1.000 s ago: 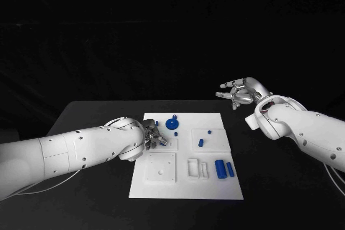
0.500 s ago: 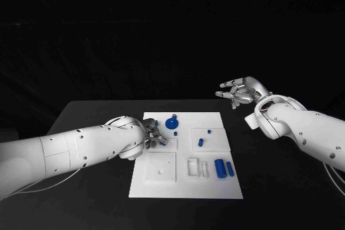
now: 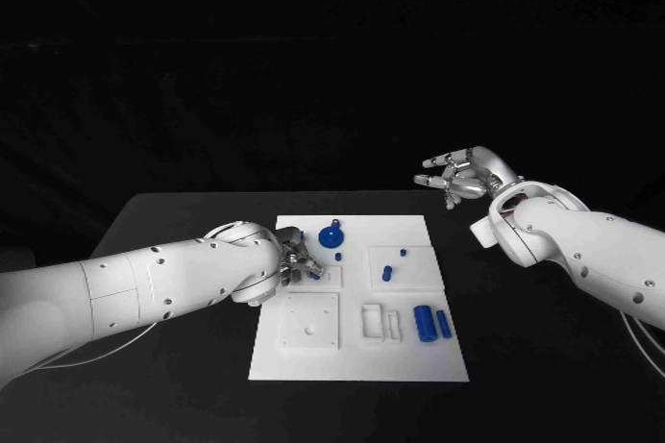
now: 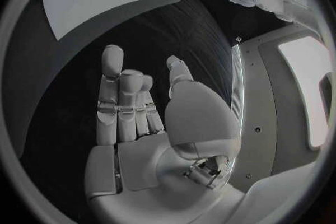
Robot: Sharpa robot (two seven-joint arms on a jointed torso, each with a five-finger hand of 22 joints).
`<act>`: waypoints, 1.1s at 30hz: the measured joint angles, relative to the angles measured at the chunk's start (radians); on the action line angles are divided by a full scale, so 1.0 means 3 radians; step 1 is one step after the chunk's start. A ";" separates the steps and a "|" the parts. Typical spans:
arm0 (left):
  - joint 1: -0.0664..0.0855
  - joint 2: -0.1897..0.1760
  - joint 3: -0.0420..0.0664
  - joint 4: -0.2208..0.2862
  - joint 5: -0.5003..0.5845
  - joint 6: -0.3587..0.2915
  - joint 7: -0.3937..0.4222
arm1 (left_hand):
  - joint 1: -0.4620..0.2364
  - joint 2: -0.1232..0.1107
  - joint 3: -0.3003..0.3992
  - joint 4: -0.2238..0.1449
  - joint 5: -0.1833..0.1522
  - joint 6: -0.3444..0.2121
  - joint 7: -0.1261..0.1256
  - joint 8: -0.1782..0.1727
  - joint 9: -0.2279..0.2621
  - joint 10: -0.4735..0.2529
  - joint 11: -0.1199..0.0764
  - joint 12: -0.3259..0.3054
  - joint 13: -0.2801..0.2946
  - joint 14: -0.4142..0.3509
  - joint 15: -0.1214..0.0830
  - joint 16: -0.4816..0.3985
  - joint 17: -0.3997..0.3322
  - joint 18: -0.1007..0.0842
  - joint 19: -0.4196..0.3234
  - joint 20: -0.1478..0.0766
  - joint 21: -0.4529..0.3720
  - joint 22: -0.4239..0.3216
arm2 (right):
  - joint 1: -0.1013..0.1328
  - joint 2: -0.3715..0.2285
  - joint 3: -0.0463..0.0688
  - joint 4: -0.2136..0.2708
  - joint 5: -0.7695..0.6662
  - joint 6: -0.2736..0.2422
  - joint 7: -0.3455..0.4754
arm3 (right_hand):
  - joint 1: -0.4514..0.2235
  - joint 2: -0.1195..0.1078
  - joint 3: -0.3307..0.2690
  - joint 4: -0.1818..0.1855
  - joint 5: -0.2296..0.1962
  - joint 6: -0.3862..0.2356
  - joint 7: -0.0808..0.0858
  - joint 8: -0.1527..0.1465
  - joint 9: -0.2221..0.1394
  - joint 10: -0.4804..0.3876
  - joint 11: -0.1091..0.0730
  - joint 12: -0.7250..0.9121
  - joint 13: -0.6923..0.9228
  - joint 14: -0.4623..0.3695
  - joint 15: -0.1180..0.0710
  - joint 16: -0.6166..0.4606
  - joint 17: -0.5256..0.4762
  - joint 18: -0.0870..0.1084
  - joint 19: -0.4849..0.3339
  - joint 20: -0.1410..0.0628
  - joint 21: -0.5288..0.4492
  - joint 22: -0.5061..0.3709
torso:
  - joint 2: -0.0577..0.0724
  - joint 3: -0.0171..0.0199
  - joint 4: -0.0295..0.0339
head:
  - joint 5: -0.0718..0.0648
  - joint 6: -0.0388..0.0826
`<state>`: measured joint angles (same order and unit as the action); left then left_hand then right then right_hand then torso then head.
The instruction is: Assemble the parts on the task board
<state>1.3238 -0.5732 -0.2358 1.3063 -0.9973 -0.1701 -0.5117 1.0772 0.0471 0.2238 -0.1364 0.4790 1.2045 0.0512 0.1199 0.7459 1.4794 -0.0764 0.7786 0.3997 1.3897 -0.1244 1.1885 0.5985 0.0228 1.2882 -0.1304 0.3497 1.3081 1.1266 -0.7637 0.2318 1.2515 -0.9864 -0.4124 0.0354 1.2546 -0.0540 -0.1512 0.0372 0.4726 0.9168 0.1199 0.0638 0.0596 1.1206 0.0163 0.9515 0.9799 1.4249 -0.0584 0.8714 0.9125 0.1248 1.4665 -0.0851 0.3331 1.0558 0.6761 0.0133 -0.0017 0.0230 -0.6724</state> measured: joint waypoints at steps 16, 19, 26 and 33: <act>0.0000 0.0017 0.0001 0.0009 -0.0014 0.0114 0.0000 | 0.0000 0.0000 -0.0028 0.0027 -0.0038 0.0000 0.0000 0.0024 0.0247 0.0000 0.0000 0.0038 0.0042 0.0018 -0.0007 0.0025 0.0049 0.0001 -0.0012 0.0036 0.0018 -0.0001 | 0.0000 -0.0001 0.0000 -0.0004 0.0001 0.0001 0.0000 | 0.0000 0.0000 0.0000 0.0000 0.0033 0.0000 0.0000 0.0000 0.0000 0.0000 0.0000 0.0000 0.0000 0.0000 0.0000 0.0000 0.0000 0.0000 0.0000 0.0000 0.0000 -0.0004 | -0.0003 -0.0002 0.0005 | -0.0011 -0.0011; -0.0001 0.0016 0.0000 0.0012 -0.0031 0.0128 0.0000 | 0.0000 0.0000 -0.0028 0.0026 -0.0022 0.0000 0.0000 0.0078 0.0295 0.0001 0.0000 0.0038 0.0049 0.0018 -0.0007 0.0025 0.0049 0.0000 0.0000 0.0048 0.0040 -0.0001 | 0.0000 -0.0002 0.0000 -0.0005 0.0001 0.0001 0.0000 | 0.0000 0.0000 0.0000 0.0000 0.0033 0.0000 0.0000 0.0000 0.0000 0.0001 0.0001 0.0000 0.0000 0.0000 0.0000 0.0000 -0.0001 0.0000 0.0000 0.0000 0.0000 -0.0004 | -0.0003 -0.0004 0.0006 | -0.0011 -0.0013; -0.0006 0.0016 -0.0002 0.0016 -0.0063 0.0155 -0.0001 | -0.0016 0.0016 -0.0030 0.0025 -0.0006 0.0000 0.0000 0.0230 0.0307 0.0001 0.0000 0.0054 0.0058 0.0018 -0.0006 0.0040 0.0068 0.0000 -0.0012 0.0059 0.0042 -0.0001 | 0.0000 -0.0002 0.0000 -0.0006 0.0002 0.0001 0.0001 | 0.0000 0.0000 0.0000 0.0000 0.0033 0.0000 0.0000 0.0000 0.0000 0.0002 0.0001 0.0000 0.0000 0.0000 0.0000 0.0000 -0.0001 0.0000 0.0000 0.0000 0.0000 -0.0004 | -0.0003 -0.0004 0.0006 | -0.0014 -0.0015; -0.0007 0.0015 -0.0002 0.0019 -0.0073 0.0176 0.0001 | -0.0053 0.0053 -0.0030 0.0025 -0.0126 0.0000 0.0000 0.0310 0.0339 0.0001 0.0000 0.0089 0.0076 0.0019 -0.0006 0.0053 0.0092 0.0000 -0.0012 0.0059 0.0054 -0.0001 | 0.0000 -0.0002 0.0000 -0.0008 0.0005 0.0002 0.0001 | 0.0000 0.0000 0.0000 0.0000 0.0032 0.0000 0.0000 0.0000 0.0000 0.0006 0.0006 0.0000 0.0000 0.0000 0.0000 0.0000 -0.0001 0.0000 0.0000 0.0000 0.0000 -0.0004 | -0.0002 -0.0005 0.0008 | -0.0015 -0.0015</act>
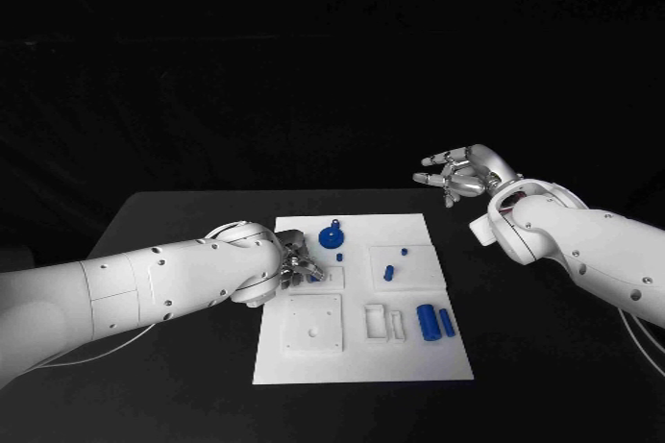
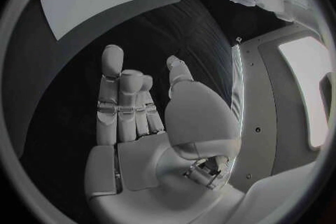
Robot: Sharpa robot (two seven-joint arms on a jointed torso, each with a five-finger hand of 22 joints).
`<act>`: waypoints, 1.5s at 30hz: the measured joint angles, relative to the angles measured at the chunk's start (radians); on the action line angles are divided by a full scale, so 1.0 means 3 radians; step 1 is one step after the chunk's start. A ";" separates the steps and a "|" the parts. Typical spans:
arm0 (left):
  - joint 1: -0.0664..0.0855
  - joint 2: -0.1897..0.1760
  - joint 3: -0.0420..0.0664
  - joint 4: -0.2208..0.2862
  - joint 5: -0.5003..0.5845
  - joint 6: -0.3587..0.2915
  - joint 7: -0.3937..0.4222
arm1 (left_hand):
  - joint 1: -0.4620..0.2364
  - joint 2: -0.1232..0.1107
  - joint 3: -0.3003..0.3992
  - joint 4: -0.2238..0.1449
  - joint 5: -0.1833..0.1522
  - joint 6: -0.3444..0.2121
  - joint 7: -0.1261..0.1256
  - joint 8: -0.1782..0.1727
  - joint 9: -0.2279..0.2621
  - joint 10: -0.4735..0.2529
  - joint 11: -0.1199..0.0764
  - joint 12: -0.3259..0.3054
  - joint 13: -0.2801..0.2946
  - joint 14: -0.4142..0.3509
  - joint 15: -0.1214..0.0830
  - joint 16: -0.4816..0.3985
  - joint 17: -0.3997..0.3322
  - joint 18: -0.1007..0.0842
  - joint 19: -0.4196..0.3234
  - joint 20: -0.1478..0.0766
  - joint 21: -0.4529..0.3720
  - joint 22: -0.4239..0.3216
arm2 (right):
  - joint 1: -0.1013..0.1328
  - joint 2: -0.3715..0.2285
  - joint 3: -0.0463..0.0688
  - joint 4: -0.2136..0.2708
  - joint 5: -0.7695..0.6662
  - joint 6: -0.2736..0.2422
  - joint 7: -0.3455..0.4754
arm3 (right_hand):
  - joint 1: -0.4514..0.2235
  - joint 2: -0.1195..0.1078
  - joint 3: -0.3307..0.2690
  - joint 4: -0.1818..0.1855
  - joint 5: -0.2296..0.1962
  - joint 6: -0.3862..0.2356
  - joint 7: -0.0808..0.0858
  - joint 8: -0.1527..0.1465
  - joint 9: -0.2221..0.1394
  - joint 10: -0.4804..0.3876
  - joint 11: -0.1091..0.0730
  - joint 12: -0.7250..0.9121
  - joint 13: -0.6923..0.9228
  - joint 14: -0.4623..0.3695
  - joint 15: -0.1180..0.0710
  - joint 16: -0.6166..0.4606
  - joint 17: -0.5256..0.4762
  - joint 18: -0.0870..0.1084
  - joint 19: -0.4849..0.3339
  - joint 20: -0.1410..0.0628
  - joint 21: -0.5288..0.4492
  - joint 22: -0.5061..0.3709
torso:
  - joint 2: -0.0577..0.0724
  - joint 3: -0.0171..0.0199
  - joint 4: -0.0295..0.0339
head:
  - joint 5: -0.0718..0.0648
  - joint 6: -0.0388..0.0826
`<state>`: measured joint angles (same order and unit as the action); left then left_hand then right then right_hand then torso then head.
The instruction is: Assemble the parts on the task board
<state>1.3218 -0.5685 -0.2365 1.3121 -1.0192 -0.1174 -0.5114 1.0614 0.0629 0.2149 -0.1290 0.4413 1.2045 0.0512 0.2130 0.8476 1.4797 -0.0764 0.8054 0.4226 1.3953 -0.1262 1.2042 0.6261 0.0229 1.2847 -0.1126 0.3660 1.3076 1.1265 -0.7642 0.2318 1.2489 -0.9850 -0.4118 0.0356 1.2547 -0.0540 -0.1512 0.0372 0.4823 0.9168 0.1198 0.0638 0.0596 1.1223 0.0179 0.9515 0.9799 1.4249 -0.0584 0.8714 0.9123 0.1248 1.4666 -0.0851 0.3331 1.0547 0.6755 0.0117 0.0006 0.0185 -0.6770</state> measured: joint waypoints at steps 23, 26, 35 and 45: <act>-0.0011 0.0045 -0.0007 -0.0047 0.0032 0.0077 0.0019 | 0.0152 0.0199 -0.0354 0.0353 -0.0856 0.0065 0.0014 0.0062 0.0044 0.0083 0.0033 0.0000 0.0000 0.0006 0.0006 -0.0026 -0.0082 0.0054 0.0012 0.0036 -0.0010 -0.0001 | -0.0004 0.0019 0.0000 -0.0021 0.0007 0.0006 0.0000 | 0.0000 0.0000 -0.0006 0.0006 0.0000 0.0000 0.0000 0.0000 0.0000 0.0000 0.0000 0.0000 0.0000 0.0000 0.0000 0.0000 0.0000 0.0000 0.0000 0.0000 0.0000 -0.0007 | 0.0002 0.0004 -0.0004 | -0.0013 0.0005; -0.0010 0.0052 -0.0006 -0.0066 0.0042 0.0084 0.0027 | 0.0152 0.0199 -0.0373 0.0366 -0.0856 0.0065 0.0014 0.0062 0.0044 0.0083 0.0033 0.0000 -0.0007 0.0006 0.0006 -0.0026 -0.0097 0.0053 0.0012 0.0036 -0.0015 -0.0001 | -0.0005 0.0020 0.0000 -0.0023 0.0007 0.0006 0.0000 | 0.0000 0.0000 -0.0010 0.0010 0.0000 0.0000 0.0000 0.0000 0.0000 0.0000 0.0000 0.0000 0.0000 0.0000 0.0000 0.0000 0.0000 0.0001 0.0000 0.0000 0.0000 -0.0006 | 0.0002 0.0004 -0.0005 | -0.0015 0.0006; -0.0011 0.0071 -0.0007 -0.0117 0.0065 0.0101 0.0040 | 0.0110 0.0122 -0.0490 0.0537 -0.1128 0.0553 -0.0327 0.0054 0.0036 -0.0018 -0.0066 -0.0013 -0.0046 0.0005 0.0005 -0.0065 -0.0162 0.0054 0.0013 0.0036 -0.0029 0.0001 | -0.0008 0.0020 0.0000 -0.0026 0.0007 0.0008 0.0001 | 0.0000 0.0000 -0.0010 0.0010 0.0007 0.0000 0.0000 0.0000 0.0000 0.0000 0.0000 0.0000 0.0000 0.0000 0.0000 0.0000 0.0000 0.0001 0.0000 0.0000 0.0000 -0.0007 | 0.0002 0.0004 -0.0005 | -0.0024 0.0011; -0.0020 0.0055 -0.0015 -0.0158 0.0074 0.0095 0.0033 | -0.0017 -0.0167 -0.0499 0.0819 -0.1281 0.0580 -0.0419 0.0051 0.0037 -0.0037 -0.0085 -0.0013 -0.0088 0.0005 0.0005 -0.0080 -0.0190 0.0053 0.0012 0.0036 -0.0069 0.0001 | -0.0012 0.0020 0.0000 -0.0032 0.0008 0.0009 0.0001 | -0.0013 0.0013 -0.0010 0.0010 0.0019 0.0000 0.0000 0.0000 0.0000 0.0001 0.0000 0.0000 0.0000 0.0000 0.0000 0.0000 -0.0001 0.0001 0.0000 0.0000 0.0000 -0.0012 | 0.0000 0.0002 -0.0001 | -0.0028 0.0019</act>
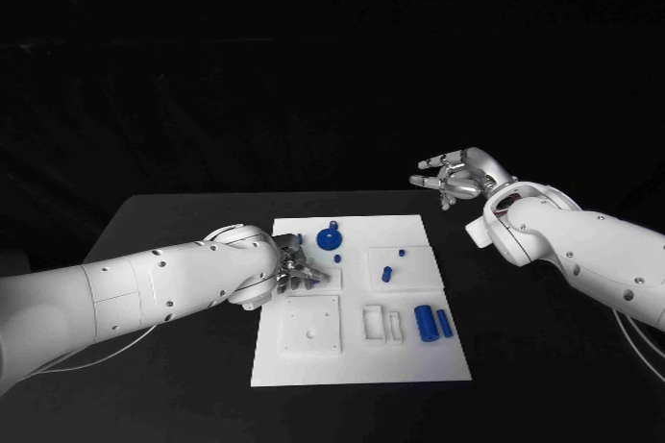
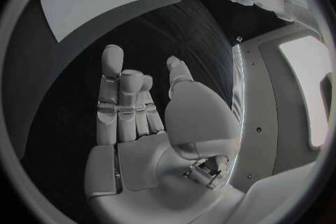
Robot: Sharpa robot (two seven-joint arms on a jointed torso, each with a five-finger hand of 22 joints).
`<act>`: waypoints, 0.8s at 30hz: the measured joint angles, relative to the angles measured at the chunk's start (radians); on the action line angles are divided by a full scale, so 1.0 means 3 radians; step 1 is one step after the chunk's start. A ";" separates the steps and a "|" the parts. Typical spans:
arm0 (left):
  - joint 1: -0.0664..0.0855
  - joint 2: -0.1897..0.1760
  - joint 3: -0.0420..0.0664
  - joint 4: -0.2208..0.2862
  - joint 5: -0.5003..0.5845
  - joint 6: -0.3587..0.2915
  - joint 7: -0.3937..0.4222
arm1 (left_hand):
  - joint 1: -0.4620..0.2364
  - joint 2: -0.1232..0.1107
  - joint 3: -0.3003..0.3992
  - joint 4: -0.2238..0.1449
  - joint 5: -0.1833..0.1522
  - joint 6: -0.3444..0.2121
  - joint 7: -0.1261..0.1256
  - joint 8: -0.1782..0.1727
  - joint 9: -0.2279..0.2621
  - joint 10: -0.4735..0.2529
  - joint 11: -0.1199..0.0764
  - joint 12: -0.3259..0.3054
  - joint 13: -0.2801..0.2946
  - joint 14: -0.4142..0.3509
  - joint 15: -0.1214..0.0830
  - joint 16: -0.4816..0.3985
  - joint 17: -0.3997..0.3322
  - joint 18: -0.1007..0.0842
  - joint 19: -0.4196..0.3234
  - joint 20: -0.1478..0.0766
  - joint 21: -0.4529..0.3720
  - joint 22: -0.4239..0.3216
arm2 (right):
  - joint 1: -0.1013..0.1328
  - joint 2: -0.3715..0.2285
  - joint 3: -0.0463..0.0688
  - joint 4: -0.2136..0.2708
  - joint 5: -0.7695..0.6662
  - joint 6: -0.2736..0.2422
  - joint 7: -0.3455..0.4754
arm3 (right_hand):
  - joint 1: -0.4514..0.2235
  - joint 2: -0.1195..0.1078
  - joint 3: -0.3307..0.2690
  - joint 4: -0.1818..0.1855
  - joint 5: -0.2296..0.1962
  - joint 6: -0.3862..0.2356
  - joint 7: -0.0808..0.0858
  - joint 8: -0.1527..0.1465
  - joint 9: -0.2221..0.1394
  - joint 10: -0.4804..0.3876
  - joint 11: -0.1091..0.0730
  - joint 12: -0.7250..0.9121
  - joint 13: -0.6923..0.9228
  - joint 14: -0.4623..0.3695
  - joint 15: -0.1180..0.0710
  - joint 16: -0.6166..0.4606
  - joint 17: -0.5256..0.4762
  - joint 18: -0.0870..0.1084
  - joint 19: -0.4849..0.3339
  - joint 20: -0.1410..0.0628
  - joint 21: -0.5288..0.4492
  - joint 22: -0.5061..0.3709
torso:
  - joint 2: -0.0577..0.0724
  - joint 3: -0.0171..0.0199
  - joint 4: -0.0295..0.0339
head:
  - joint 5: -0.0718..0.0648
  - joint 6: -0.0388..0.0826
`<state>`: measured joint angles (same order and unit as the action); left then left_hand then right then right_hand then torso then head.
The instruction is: Assemble the parts on the task board
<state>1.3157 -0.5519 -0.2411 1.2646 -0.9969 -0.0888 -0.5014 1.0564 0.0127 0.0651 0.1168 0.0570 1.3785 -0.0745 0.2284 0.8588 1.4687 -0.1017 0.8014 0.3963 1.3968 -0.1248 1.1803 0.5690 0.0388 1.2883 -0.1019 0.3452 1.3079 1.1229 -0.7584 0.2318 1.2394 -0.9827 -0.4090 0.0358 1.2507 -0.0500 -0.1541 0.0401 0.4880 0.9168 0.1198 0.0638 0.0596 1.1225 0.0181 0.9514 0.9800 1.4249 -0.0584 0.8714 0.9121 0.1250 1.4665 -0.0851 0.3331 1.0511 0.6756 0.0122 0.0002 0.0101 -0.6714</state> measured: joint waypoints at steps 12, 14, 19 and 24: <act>0.0006 -0.0026 0.0009 -0.0001 0.0017 -0.0028 -0.0005 | 0.0064 -0.0454 0.0303 0.0518 -0.0016 0.0038 0.0014 -0.0048 -0.0007 0.0000 0.0000 -0.0013 -0.0062 -0.0012 -0.0012 -0.0037 0.0000 0.0000 0.0012 -0.0012 -0.0012 -0.0001 | -0.0007 0.0000 0.0000 -0.0006 0.0009 0.0001 0.0000 | 0.0000 0.0000 0.0000 0.0000 0.0000 0.0000 0.0000 0.0000 0.0000 0.0000 0.0000 0.0000 0.0000 0.0000 0.0000 0.0000 0.0000 0.0002 0.0000 0.0000 0.0000 0.0000 | -0.0001 -0.0002 0.0001 | 0.0003 0.0004; 0.0009 -0.0033 0.0015 0.0001 0.0026 -0.0037 -0.0005 | 0.0065 -0.0504 0.0304 0.0536 -0.0016 0.0038 0.0014 -0.0048 -0.0009 0.0000 0.0000 -0.0013 -0.0067 -0.0012 -0.0012 -0.0037 0.0000 0.0000 0.0011 -0.0013 -0.0012 -0.0001 | -0.0008 0.0000 0.0000 -0.0007 0.0011 0.0001 0.0000 | 0.0000 0.0000 0.0000 0.0000 0.0000 0.0000 0.0000 0.0000 0.0000 0.0000 0.0000 0.0000 0.0000 0.0000 0.0000 0.0000 0.0000 0.0002 0.0000 0.0000 0.0000 0.0000 | -0.0001 -0.0002 0.0001 | 0.0003 0.0004; 0.0020 -0.0045 0.0027 0.0013 0.0064 -0.0054 0.0000 | 0.0050 -0.0564 0.0289 0.0551 -0.0016 0.0038 0.0014 -0.0066 -0.0022 0.0000 0.0000 -0.0036 -0.0080 -0.0012 -0.0012 -0.0052 0.0000 0.0000 -0.0001 -0.0025 -0.0014 -0.0001 | -0.0011 0.0002 0.0000 -0.0014 0.0014 0.0001 0.0000 | 0.0000 0.0000 0.0001 0.0013 0.0000 0.0000 0.0000 0.0000 0.0000 0.0000 0.0000 0.0000 -0.0001 0.0000 0.0000 -0.0014 0.0000 0.0005 0.0000 0.0000 0.0000 -0.0003 | -0.0001 0.0000 0.0001 | 0.0005 0.0006; 0.0030 -0.0052 0.0040 0.0026 0.0120 -0.0072 0.0010 | 0.0031 -0.0606 0.0276 0.0564 -0.0016 0.0038 0.0014 -0.0087 -0.0042 0.0000 0.0000 -0.0052 -0.0097 -0.0018 -0.0018 -0.0075 -0.0003 0.0000 0.0011 -0.0037 -0.0025 -0.0001 | -0.0015 0.0004 0.0000 -0.0020 0.0017 0.0001 0.0000 | 0.0000 0.0000 0.0000 0.0019 0.0000 0.0000 0.0000 0.0000 0.0000 0.0000 0.0000 0.0000 -0.0003 0.0000 0.0000 -0.0014 0.0000 0.0007 0.0000 0.0000 0.0000 -0.0005 | -0.0001 0.0000 0.0000 | 0.0009 0.0008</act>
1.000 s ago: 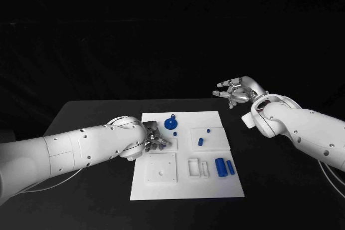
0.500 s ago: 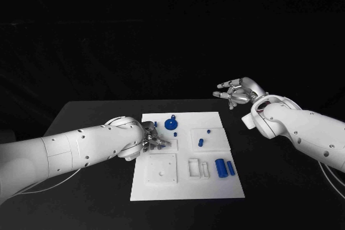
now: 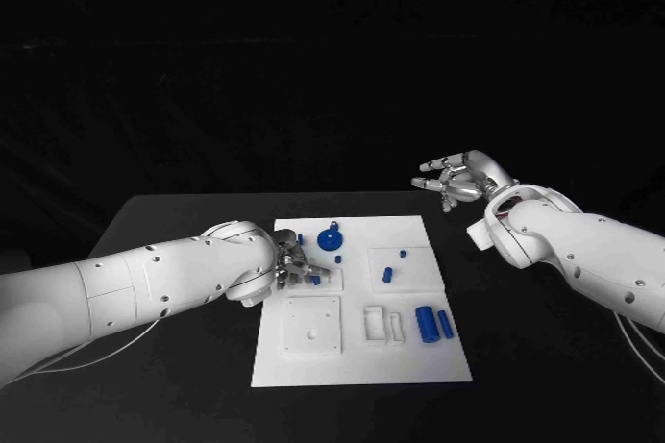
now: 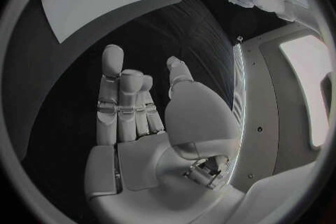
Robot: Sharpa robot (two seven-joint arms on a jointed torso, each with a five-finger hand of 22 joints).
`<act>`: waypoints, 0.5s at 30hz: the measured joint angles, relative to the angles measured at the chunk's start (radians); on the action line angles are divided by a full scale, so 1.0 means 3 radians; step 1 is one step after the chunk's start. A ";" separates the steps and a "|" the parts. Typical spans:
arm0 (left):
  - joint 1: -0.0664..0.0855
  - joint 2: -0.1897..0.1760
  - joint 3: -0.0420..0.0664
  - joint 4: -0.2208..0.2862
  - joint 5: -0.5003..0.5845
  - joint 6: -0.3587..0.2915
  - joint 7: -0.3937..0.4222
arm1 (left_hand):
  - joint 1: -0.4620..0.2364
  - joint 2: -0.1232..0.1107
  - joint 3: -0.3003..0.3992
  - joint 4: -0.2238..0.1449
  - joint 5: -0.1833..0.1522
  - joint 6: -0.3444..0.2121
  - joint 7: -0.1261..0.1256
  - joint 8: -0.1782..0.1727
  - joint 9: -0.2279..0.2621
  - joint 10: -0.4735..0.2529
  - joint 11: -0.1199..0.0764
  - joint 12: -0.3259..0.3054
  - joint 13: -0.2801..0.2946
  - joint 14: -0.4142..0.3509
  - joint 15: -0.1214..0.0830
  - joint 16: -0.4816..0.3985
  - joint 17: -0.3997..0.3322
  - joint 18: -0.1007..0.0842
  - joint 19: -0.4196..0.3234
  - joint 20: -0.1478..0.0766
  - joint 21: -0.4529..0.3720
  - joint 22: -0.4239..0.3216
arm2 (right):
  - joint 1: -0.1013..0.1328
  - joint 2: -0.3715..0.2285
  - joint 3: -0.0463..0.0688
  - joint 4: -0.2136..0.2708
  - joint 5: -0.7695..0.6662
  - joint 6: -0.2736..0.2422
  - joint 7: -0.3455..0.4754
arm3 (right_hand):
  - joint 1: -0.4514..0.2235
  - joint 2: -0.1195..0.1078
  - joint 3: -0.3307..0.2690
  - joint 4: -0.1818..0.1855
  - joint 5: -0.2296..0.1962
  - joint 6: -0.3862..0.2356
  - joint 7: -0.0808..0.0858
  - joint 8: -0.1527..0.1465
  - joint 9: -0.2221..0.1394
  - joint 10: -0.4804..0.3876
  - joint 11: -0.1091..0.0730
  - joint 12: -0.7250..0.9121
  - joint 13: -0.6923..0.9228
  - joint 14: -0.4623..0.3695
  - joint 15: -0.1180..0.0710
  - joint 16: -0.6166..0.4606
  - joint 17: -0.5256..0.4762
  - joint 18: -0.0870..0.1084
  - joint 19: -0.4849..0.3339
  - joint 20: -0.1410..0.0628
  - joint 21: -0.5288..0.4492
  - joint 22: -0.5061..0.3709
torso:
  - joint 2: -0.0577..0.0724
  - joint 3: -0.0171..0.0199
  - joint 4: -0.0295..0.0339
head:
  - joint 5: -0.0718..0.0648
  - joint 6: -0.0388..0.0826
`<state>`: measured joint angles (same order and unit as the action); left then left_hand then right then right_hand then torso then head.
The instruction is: Assemble the parts on the task board
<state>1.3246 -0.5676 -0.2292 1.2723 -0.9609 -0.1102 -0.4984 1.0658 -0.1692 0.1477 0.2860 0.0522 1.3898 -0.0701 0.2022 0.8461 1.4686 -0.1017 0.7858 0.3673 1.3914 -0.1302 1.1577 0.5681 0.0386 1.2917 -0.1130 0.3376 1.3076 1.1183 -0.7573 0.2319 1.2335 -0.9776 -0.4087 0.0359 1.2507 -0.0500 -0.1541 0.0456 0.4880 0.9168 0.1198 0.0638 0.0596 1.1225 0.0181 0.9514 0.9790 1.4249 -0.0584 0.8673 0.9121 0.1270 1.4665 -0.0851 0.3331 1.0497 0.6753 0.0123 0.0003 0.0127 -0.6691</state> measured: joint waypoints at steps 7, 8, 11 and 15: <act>0.0006 -0.0001 0.0027 0.0000 0.0077 -0.0026 0.0021 | 0.0006 -0.0026 -0.0013 0.0013 0.0000 0.0012 0.0012 -0.0058 -0.0047 0.0000 0.0000 -0.0021 -0.0030 -0.0006 -0.0006 -0.0031 -0.0009 0.0000 0.0000 0.0000 -0.0032 0.0000 | -0.0005 0.0004 0.0000 -0.0006 0.0004 0.0000 0.0000 | 0.0000 0.0000 0.0000 0.0000 0.0000 0.0000 0.0000 0.0000 0.0000 0.0000 0.0000 0.0000 0.0000 0.0000 0.0000 0.0000 0.0000 0.0001 0.0000 0.0000 0.0000 0.0000 | 0.0000 0.0002 -0.0001 | 0.0000 0.0000; 0.0006 -0.0002 0.0029 0.0000 0.0086 -0.0029 0.0024 | -0.0001 -0.0034 -0.0013 0.0013 0.0000 0.0012 0.0012 -0.0082 -0.0064 0.0000 0.0000 -0.0035 -0.0036 -0.0006 -0.0006 -0.0039 -0.0013 0.0000 0.0000 0.0000 -0.0033 0.0000 | -0.0006 0.0005 0.0000 -0.0007 0.0004 0.0000 0.0000 | 0.0000 0.0000 0.0000 0.0000 0.0000 0.0000 0.0000 0.0000 0.0000 0.0000 0.0000 0.0000 0.0000 0.0000 0.0000 0.0000 0.0000 0.0001 0.0000 0.0000 0.0000 0.0000 | 0.0000 0.0002 -0.0001 | 0.0000 0.0000; 0.0006 -0.0014 0.0045 0.0001 0.0115 -0.0039 0.0033 | -0.0001 -0.0033 -0.0015 0.0015 0.0000 0.0013 0.0014 -0.0138 -0.0122 0.0000 0.0000 -0.0061 -0.0056 -0.0006 -0.0006 -0.0054 -0.0022 0.0000 0.0000 0.0000 -0.0050 0.0000 | -0.0008 0.0005 0.0000 -0.0008 0.0006 0.0000 0.0001 | 0.0000 0.0000 0.0000 0.0000 0.0000 0.0000 0.0000 0.0000 0.0000 0.0000 0.0000 0.0000 0.0000 0.0000 0.0000 0.0000 0.0000 0.0000 0.0000 0.0000 0.0000 0.0000 | 0.0000 0.0001 -0.0001 | 0.0001 -0.0001; 0.0010 -0.0049 0.0073 0.0010 0.0147 -0.0052 0.0040 | 0.0015 -0.0049 -0.0023 0.0023 0.0000 0.0030 0.0030 -0.0226 -0.0207 0.0000 0.0000 -0.0061 -0.0070 -0.0006 -0.0006 -0.0067 -0.0026 0.0000 0.0000 0.0000 -0.0068 -0.0001 | -0.0010 0.0003 0.0000 -0.0009 0.0008 0.0001 0.0001 | 0.0000 0.0000 0.0000 0.0000 0.0000 0.0000 0.0000 0.0000 0.0000 0.0000 0.0000 0.0000 0.0000 0.0000 0.0000 0.0000 0.0000 -0.0004 0.0000 0.0000 0.0000 0.0000 | 0.0000 0.0001 0.0000 | 0.0000 -0.0002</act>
<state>1.3276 -0.5823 -0.2073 1.2753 -0.9167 -0.1258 -0.4864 1.0703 -0.1838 0.1407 0.2930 0.0523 1.3986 -0.0612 0.1345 0.7840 1.4686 -0.1016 0.7674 0.3463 1.3896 -0.1320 1.1376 0.5602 0.0386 1.2918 -0.1129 0.3171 1.3075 1.1152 -0.7563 0.2319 1.2308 -0.9753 -0.4085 0.0361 1.2507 -0.0500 -0.1541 0.0456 0.4880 0.9168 0.1198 0.0638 0.0596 1.1225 0.0181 0.9514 0.9791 1.4249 -0.0584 0.8673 0.9121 0.1257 1.4665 -0.0851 0.3330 1.0498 0.6752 0.0127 0.0002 0.0127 -0.6696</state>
